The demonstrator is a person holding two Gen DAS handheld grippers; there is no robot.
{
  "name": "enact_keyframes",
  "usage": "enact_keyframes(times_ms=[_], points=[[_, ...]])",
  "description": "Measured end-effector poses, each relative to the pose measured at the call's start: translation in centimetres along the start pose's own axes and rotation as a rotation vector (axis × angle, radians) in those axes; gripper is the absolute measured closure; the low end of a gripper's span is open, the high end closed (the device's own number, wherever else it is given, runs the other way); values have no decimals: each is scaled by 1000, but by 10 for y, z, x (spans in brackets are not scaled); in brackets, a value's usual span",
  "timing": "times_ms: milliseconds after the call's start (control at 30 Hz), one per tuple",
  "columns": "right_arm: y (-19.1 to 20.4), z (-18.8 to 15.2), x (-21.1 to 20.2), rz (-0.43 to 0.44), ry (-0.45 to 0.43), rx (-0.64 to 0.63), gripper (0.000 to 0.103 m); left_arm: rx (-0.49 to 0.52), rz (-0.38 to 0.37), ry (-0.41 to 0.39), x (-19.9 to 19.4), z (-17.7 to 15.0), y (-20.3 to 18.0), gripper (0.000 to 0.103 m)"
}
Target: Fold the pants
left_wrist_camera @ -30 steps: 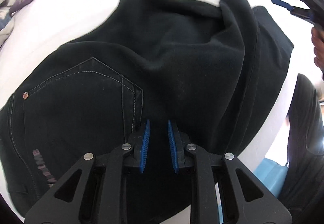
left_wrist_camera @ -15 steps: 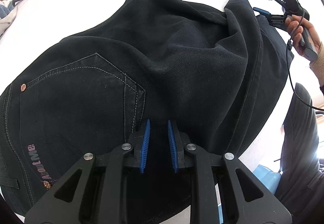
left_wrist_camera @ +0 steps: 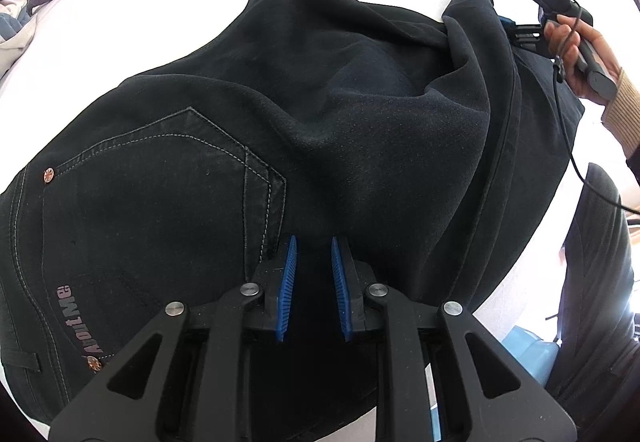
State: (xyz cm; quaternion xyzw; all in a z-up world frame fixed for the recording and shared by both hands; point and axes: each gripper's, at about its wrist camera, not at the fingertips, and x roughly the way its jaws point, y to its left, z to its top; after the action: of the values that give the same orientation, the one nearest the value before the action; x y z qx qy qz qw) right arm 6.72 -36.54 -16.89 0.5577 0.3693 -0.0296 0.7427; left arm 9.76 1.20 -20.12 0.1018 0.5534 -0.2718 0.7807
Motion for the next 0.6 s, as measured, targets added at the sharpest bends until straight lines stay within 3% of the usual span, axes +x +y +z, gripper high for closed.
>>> enact_keyframes(times_ms=[133,267,333,600], points=[[0,10,-5,98,-45,1,53,1,0,3,-1,0,0,85],[8,13,2,150,-31,-38,83,-1,-1,4,-1,0,1,85],[16,11,4,151,-32,-77,91,-1,-1,4,-1,0,2,85],[48,3,-30,96,-105,-203,97,5,6,1,0,-2,2,85]])
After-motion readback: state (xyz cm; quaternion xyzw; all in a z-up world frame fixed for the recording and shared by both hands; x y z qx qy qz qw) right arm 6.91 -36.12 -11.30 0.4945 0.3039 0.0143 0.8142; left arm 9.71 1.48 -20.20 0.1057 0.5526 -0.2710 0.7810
